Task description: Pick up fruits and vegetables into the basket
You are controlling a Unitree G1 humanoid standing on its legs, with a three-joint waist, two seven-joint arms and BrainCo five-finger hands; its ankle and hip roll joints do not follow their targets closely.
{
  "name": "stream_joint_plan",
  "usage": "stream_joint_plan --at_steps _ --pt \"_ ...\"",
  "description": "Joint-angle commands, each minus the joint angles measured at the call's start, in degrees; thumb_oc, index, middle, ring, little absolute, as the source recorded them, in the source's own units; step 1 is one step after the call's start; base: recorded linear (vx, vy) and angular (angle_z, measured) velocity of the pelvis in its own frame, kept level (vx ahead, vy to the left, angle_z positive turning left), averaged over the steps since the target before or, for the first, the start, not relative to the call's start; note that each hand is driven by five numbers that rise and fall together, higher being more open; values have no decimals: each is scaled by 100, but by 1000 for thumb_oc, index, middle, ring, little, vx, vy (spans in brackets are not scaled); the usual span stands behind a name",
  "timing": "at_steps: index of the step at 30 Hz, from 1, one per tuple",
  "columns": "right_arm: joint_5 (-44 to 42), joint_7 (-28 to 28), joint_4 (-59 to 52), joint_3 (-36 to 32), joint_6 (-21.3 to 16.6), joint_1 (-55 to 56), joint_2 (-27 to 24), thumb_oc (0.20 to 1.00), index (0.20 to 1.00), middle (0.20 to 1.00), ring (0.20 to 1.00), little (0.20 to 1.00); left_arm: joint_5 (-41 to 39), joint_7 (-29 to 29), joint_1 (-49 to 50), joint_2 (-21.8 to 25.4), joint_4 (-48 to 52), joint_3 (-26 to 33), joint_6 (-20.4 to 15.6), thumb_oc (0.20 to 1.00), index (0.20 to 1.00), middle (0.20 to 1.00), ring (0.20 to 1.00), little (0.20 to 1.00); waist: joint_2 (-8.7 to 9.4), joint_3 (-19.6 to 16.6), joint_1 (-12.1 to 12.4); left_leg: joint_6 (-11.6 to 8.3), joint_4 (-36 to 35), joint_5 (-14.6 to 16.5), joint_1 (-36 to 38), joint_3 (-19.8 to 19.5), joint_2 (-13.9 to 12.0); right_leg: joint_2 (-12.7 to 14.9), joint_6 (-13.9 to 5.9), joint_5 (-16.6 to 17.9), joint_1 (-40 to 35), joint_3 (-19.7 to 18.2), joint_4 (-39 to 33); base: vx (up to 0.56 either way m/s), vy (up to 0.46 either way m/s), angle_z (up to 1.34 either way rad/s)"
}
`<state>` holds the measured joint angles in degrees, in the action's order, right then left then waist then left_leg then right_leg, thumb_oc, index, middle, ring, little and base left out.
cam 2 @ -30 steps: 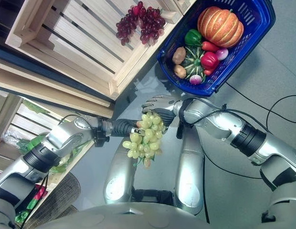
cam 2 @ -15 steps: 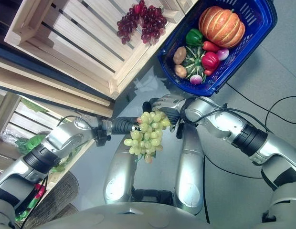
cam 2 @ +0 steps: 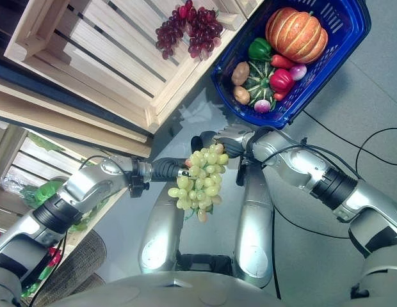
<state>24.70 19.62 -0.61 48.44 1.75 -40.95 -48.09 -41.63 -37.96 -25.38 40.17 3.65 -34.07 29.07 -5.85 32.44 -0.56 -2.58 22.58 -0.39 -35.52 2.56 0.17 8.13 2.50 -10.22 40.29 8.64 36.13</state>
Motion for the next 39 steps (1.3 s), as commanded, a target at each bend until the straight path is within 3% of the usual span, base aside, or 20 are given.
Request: stream_joint_plan --at_steps 1,10,13,16,17,18,21,22,33,39 --pt "-601 -397 -326 21 -272 6 632 200 200 200 200 200 -672 -307 186 -609 588 -151 -19 200 200 200 200 200 -108 -264 -177 429 158 662 109 494 469 -396 -348 348 -11 -124 -590 0 0 0" --pt "-797 -220 -294 -67 -166 26 1053 200 200 200 200 200 -522 -346 155 -886 495 -116 74 200 200 200 200 200 -137 -264 -182 435 127 663 156 501 481 -382 -351 357 -52 -125 -629 0 0 0" --pt "-1174 -123 -386 -96 51 79 1094 200 200 200 200 200 -426 -210 193 -887 512 -80 99 200 200 200 200 200 -137 -264 -170 444 103 656 185 515 475 -378 -356 367 -70 -112 -635 0 0 0" --pt "-1590 -137 -426 -183 235 226 1143 200 200 200 200 200 -403 27 243 -876 508 -56 53 457 457 457 457 457 -132 -264 -176 451 93 656 213 532 470 -378 -360 372 -97 -115 -647 0 0 0" --pt "-1827 -179 -447 -254 293 315 1190 200 200 200 200 200 -345 1 282 -892 489 -26 14 363 363 363 363 363 -113 -264 -180 454 107 661 214 545 459 -377 -365 375 -107 -110 -646 0 0 0" --pt "-1922 -213 -450 -279 306 358 1209 200 200 200 200 200 -319 -23 301 -894 489 -15 0 200 200 200 200 200 -107 -264 -180 454 107 663 220 550 455 -376 -366 375 -117 -106 -650 0 0 0" --pt "-2043 -268 -427 -355 301 464 1286 200 200 200 200 200 -240 -35 342 -890 518 10 -70 231 231 231 231 231 -101 -264 -180 457 107 663 239 557 450 -372 -361 377 -138 -97 -653 0 0 0" --pt "-2037 -272 -421 -377 306 489 1312 200 200 200 200 200 -216 -40 348 -899 526 14 -82 200 200 200 200 200 -100 -264 -182 457 114 664 234 555 452 -372 -359 379 -134 -99 -650 0 0 0" --pt "-2233 -642 -362 -543 501 703 1413 200 200 200 200 200 -141 -198 338 -988 591 64 -286 200 200 200 200 200 -110 -264 -235 460 69 647 273 585 439 -388 -340 380 -124 -112 -634 0 0 0" --pt "-2562 -1019 -278 -680 393 862 1449 200 200 200 200 200 -269 -13 330 -1003 593 79 -286 200 200 200 200 200 -123 -264 -278 460 55 640 308 614 430 -395 -325 367 -132 -132 -622 0 0 0"
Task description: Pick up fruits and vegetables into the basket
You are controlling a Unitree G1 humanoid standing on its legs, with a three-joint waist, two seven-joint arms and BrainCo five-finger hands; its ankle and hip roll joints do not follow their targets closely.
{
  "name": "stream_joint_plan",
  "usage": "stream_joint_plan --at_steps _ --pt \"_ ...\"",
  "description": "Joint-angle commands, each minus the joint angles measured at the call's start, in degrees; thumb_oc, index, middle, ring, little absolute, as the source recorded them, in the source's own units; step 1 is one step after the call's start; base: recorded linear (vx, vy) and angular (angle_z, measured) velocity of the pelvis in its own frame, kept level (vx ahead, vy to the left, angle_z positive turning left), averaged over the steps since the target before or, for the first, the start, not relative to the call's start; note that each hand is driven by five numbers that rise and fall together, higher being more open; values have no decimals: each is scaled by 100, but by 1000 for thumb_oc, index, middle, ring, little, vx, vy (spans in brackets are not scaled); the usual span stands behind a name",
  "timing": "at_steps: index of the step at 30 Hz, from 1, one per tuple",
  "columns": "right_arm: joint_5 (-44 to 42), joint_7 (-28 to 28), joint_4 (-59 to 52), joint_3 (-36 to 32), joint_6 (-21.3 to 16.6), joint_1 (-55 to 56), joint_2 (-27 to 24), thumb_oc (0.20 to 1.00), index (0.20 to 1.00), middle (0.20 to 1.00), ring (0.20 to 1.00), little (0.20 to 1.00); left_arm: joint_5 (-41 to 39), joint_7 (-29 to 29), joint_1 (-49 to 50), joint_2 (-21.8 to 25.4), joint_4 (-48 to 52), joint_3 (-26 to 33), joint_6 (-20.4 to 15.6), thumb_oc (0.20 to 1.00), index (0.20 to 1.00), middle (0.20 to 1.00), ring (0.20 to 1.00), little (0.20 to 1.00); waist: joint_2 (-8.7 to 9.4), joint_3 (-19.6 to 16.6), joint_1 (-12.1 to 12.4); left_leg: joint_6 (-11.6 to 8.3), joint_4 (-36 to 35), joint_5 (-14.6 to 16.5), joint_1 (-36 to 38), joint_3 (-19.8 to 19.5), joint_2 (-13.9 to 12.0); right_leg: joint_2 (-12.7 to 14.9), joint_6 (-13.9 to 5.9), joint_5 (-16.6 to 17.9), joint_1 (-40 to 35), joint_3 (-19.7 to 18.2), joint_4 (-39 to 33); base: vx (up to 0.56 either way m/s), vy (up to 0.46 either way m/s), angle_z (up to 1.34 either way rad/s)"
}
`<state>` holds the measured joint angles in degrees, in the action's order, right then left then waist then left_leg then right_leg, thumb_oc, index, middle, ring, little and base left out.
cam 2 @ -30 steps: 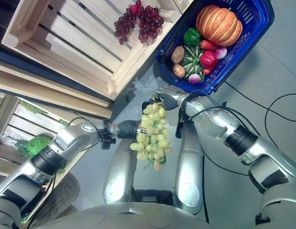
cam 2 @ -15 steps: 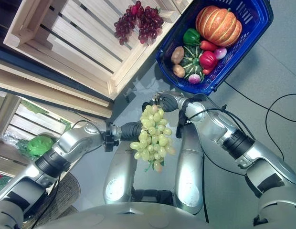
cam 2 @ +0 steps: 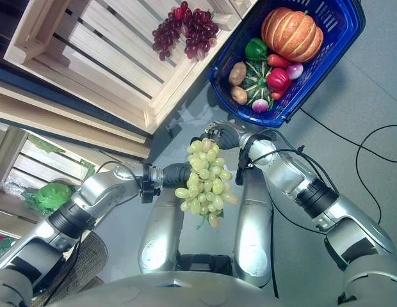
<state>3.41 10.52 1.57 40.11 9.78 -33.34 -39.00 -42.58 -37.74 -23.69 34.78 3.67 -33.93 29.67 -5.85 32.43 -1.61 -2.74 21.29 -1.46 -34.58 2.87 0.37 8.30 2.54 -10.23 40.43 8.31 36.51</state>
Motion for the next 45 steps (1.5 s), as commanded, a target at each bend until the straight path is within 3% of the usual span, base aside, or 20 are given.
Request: stream_joint_plan --at_steps 1,6,7,8,14,17,20,24,28,31,37,40,45 --pt "-409 -189 -487 119 -437 134 567 200 200 200 200 200 -131 -34 162 -489 561 65 -389 200 200 200 200 200 -122 -264 -182 476 193 751 210 581 412 -417 -329 362 -138 -105 -645 0 0 0" --pt "189 -403 -347 24 -570 168 574 200 200 200 200 200 -171 -137 165 -525 546 118 -516 200 200 200 200 200 -143 -264 -203 475 218 764 211 592 406 -402 -321 348 -135 -106 -623 2 4 -1" --pt "688 -467 -324 13 -667 165 521 815 815 815 815 815 -160 -195 164 -522 514 140 -538 200 200 200 200 200 -147 -264 -210 468 221 772 224 585 407 -395 -333 342 -151 -107 -622 13 21 -4" --pt "987 -430 -342 12 -732 113 471 1000 1000 1000 1000 1000 -190 -208 154 -520 512 158 -529 200 200 200 200 200 -149 -264 -215 470 213 772 227 588 408 -398 -331 338 -154 -110 -624 12 14 -4" --pt "2320 -349 -471 180 -1252 -223 129 1000 1000 1000 1000 1000 -239 -271 151 -474 470 189 -595 200 200 200 200 200 -162 -264 -188 487 238 793 227 558 423 -378 -346 324 -159 -100 -593 0 0 0" --pt "3032 -544 -559 268 -1714 -460 -110 1000 1000 1000 1000 1000 -267 -349 183 -444 512 239 -546 200 200 200 200 200 -183 -264 -145 506 246 807 241 532 436 -361 -356 311 -180 -87 -576 0 0 0" --pt "3509 -705 -615 415 -1945 -725 -325 1000 1000 1000 1000 1000 -333 -360 169 -420 558 225 -488 200 200 200 200 200 -214 -264 -104 515 254 812 236 508 464 -347 -365 308 -185 -76 -569 0 0 0" --pt "3757 -975 -543 561 -2154 -954 -497 1000 1000 1000 1000 1000 -409 -357 121 -373 576 197 -425 200 200 200 200 200 -224 -264 -64 517 272 826 226 486 481 -334 -371 298 -184 -61 -555 0 0 0" --pt "3758 -800 -535 720 -2439 -1161 -654 1000 1000 1000 1000 1000 -447 -401 39 -274 511 188 -441 200 200 200 200 200 -192 -264 -27 514 310 846 193 464 484 -322 -385 290 -179 -36 -543 -5 -7 1" --pt "3596 -531 -578 804 -2623 -1270 -747 1000 1000 1000 1000 1000 -504 -370 -4 -202 526 186 -416 200 200 200 200 200 -162 -264 -7 512 324 855 185 446 487 -324 -393 289 -189 -16 -545 -11 -36 7" --pt "3039 773 -909 1245 -3084 -1670 -1068 1000 1000 1000 1000 1000 -511 -419 -65 114 632 180 -422 200 200 200 200 200 -74 -264 98 511 382 864 110 405 466 -318 -412 308 -167 46 -530 -11 -45 4" --pt "2585 1586 -1145 1519 -3057 -1847 -1253 1000 1000 1000 1000 1000 -492 -425 -72 286 659 149 -531 200 200 200 200 200 -36 -264 146 504 376 835 63 394 457 -331 -412 334 -129 69 -539 -11 -31 3" --pt "1969 2341 -1260 1896 -2713 -1986 -1338 1000 1000 1000 1000 1000 -435 -335 -122 469 688 19 -729 200 200 200 200 200 5 -264 205 491 356 795 9 381 443 -341 -405 363 -92 94 -565 -8 -21 6"
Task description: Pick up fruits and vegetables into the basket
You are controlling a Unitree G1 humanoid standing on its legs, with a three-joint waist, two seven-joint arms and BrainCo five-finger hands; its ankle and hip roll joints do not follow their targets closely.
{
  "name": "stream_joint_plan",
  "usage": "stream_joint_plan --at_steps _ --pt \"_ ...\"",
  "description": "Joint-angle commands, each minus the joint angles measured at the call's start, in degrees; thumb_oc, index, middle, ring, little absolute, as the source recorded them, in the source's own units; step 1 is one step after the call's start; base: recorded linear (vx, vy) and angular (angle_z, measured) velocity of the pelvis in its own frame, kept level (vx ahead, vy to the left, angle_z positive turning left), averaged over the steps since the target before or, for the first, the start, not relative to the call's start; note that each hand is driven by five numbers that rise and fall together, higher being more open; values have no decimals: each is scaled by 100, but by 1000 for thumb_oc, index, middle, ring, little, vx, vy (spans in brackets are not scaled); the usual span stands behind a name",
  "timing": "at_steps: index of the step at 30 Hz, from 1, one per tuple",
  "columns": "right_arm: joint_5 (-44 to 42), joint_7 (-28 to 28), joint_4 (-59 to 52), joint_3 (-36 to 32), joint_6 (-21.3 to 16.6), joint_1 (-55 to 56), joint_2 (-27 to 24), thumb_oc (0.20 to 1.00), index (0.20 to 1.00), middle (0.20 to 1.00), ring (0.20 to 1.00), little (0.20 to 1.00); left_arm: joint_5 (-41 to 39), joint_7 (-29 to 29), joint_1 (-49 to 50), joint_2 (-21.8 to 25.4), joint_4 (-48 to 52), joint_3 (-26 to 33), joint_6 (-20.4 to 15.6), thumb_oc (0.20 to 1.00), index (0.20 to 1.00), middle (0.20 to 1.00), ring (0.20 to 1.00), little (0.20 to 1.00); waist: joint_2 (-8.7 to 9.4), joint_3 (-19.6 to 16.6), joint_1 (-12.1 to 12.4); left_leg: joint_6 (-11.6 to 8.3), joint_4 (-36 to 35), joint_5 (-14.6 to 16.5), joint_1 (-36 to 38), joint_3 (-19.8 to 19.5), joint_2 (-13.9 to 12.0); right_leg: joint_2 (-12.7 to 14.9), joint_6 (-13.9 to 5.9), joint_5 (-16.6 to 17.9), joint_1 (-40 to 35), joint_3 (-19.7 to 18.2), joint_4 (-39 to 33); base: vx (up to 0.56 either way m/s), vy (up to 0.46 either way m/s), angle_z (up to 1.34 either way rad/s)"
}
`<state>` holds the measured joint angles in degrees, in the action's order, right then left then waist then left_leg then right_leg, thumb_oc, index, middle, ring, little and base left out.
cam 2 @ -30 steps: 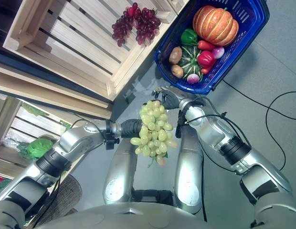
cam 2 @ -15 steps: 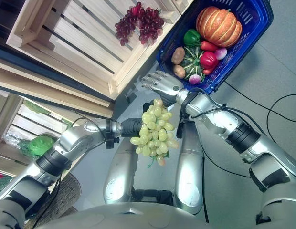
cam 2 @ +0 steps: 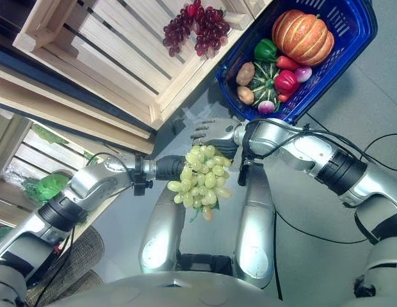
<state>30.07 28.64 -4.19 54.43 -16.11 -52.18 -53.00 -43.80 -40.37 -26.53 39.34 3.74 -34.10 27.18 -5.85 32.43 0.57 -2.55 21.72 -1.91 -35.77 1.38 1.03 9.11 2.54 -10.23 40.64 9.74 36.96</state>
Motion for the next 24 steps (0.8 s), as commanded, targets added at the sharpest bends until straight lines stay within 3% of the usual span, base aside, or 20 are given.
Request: stream_joint_plan --at_steps 1,7,9,16,18,19,21,24 --pt "-810 598 -704 517 -55 -113 50 1000 1000 1000 1000 1000 -318 -44 155 47 695 13 -506 200 200 200 200 200 14 -264 -3 470 307 832 121 527 373 -423 -403 369 -105 -41 -613 0 0 0" --pt "-1623 1225 -693 632 414 -29 107 1000 1000 1000 1000 1000 -293 46 96 104 715 -95 -690 200 200 200 200 200 72 -264 16 463 302 802 58 518 347 -443 -395 391 -56 -40 -630 -1 -5 1" --pt "-2193 1504 -632 619 846 108 222 1000 1000 1000 1000 1000 -297 96 61 86 737 -143 -720 200 200 200 200 200 83 -264 17 459 304 782 40 497 351 -456 -388 406 -34 -47 -623 0 0 0" --pt "-3769 1781 -147 315 1837 756 742 1000 1000 1000 1000 1000 -262 190 6 -122 600 -278 -836 200 200 200 200 200 94 -264 -13 432 316 738 12 441 363 -465 -368 440 -11 -84 -629 0 0 0" --pt "-4257 2026 132 111 2299 1182 1035 576 576 576 576 576 -191 181 101 -249 517 -329 -906 200 200 200 200 200 80 -264 -30 403 336 887 174 406 371 -473 -400 272 -138 -124 -553 76 14 0" --pt "-4303 2093 220 63 2371 1282 1115 539 539 539 539 539 -187 178 100 -274 491 -338 -921 200 200 200 200 200 78 -264 -35 400 329 883 180 403 371 -471 -400 276 -142 -126 -561 71 10 0" --pt "-4818 2133 543 -139 2817 1657 1420 200 200 200 200 200 -141 189 92 -390 410 -354 -952 200 200 200 200 200 67 -264 -63 387 319 879 191 393 374 -472 -402 281 -134 -136 -559 -2 2 -3" --pt "-5001 2254 909 -418 3014 2034 1748 200 200 200 200 200 -23 154 125 -538 273 -341 -1034 200 200 200 200 200 62 -264 -104 372 294 861 183 397 374 -479 -405 296 -123 -144 -584 0 0 0"
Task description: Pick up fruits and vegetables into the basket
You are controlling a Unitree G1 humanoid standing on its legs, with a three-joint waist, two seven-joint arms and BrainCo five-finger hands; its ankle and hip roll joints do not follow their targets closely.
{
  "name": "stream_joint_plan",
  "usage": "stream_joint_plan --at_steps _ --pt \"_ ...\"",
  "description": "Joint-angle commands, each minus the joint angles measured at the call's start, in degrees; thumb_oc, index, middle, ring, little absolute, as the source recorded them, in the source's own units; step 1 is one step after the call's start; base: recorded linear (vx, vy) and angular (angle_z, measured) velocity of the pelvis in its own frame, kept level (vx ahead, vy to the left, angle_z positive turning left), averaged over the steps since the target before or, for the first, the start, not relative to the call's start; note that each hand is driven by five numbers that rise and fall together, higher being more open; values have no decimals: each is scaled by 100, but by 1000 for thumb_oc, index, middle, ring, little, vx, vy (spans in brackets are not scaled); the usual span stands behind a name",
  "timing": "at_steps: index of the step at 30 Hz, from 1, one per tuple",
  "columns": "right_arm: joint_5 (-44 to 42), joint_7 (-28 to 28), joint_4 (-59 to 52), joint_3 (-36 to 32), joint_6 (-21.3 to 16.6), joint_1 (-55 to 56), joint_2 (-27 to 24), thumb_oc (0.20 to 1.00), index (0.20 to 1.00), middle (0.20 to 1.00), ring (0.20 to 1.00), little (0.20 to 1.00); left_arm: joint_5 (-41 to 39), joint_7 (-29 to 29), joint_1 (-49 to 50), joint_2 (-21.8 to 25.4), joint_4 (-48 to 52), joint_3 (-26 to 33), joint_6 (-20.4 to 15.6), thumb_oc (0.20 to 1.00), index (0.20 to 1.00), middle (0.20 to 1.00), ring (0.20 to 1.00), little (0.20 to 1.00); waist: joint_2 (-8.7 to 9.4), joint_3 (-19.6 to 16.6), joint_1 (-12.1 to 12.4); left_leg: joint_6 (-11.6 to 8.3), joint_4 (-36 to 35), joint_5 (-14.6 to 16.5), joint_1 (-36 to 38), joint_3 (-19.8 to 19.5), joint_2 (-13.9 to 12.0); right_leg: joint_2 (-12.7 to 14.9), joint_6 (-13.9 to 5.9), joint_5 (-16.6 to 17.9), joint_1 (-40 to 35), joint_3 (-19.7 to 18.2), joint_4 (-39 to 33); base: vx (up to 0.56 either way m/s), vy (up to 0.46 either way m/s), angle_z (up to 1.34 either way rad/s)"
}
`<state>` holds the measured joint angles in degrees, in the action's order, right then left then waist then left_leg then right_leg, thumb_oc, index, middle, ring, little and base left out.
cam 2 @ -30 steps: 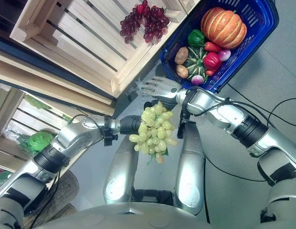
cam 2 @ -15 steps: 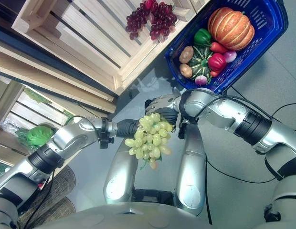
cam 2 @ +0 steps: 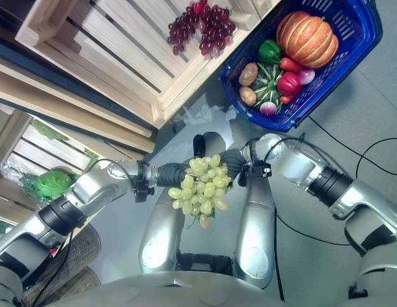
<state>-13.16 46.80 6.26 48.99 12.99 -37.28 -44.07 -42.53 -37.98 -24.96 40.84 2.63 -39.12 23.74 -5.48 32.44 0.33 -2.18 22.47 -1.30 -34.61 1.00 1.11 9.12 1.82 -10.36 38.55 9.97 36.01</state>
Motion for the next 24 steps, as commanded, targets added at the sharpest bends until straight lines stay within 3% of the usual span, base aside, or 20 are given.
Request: stream_joint_plan --at_steps 1,6,14,23,24 --pt "-757 403 -68 81 77 623 901 200 200 200 200 200 -127 -76 -30 -725 362 161 -696 200 200 200 200 200 21 -265 -93 327 207 794 81 435 368 -484 -338 313 76 -171 -498 0 0 0" --pt "-731 500 189 -328 -116 1119 1198 200 200 200 200 200 18 -127 74 -852 227 236 -813 200 200 200 200 200 -2 -265 -186 317 144 774 92 460 369 -505 -357 336 101 -205 -537 -5 8 2" --pt "-172 540 407 -587 -488 1358 1186 200 200 200 200 200 214 -261 252 -885 235 421 -774 200 200 200 200 200 -49 -265 -243 327 65 748 122 485 376 -522 -346 339 81 -233 -607 -2 4 -1" --pt "1 74 504 -737 -740 1403 1109 200 200 200 200 200 293 -187 353 -796 295 539 -485 200 200 200 200 200 -63 -265 -254 351 95 761 146 503 380 -540 -330 323 27 -256 -602 0 0 0" --pt "-60 -27 490 -759 -796 1413 1106 200 200 200 200 200 331 -163 358 -789 296 539 -445 247 247 247 247 247 -62 -265 -257 357 102 766 148 504 382 -543 -329 317 22 -257 -594 0 0 0"
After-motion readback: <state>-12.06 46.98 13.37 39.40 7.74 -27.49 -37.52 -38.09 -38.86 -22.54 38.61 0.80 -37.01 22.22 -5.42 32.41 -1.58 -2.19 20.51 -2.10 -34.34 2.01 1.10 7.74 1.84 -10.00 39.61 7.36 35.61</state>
